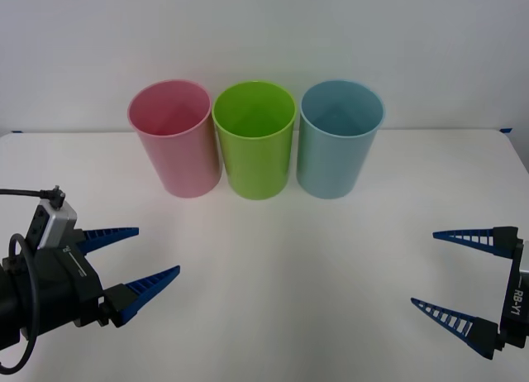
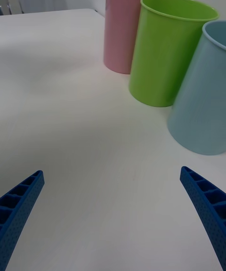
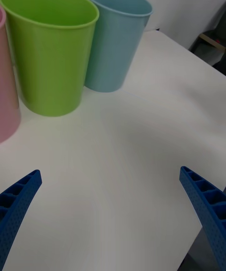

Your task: Put cans in the blue bin and PET bottles in the pink bin and trash in the green bin.

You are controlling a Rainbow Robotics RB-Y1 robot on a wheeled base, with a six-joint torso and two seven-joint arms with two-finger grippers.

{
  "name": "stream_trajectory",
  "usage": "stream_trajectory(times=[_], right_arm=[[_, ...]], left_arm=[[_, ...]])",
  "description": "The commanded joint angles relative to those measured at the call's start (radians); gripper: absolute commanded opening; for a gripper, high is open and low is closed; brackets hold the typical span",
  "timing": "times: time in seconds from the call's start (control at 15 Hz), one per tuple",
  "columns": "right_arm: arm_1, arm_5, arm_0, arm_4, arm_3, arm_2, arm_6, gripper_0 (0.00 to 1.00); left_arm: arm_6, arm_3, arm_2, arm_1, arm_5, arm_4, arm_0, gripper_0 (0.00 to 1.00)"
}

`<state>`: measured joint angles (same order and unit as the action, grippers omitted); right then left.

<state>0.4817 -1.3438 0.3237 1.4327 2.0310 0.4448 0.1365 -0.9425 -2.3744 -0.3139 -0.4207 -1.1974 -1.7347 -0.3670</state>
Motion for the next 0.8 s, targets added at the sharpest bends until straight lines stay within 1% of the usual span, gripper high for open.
stream_trajectory(times=[0.07, 0.13, 0.27, 0.8], right_arm=[[0.0, 0.0, 0.0, 0.0, 0.0, 0.0, 0.0, 1.0], [0.0, 0.0, 0.0, 0.0, 0.0, 0.0, 0.0, 1.0], [0.0, 0.0, 0.0, 0.0, 0.0, 0.0, 0.0, 1.0], [0.0, 0.0, 0.0, 0.0, 0.0, 0.0, 0.0, 1.0]], left_arm=[[0.007, -0.003, 0.022, 0.053, -0.002, -0.066, -0.038, 1.0], [0.011, -0.005, 0.022, 0.069, -0.002, -0.083, -0.049, 1.0], [0.013, -0.005, 0.036, 0.074, -0.002, -0.112, -0.056, 1.0], [0.013, -0.005, 0.036, 0.074, -0.001, -0.112, -0.059, 1.0]])
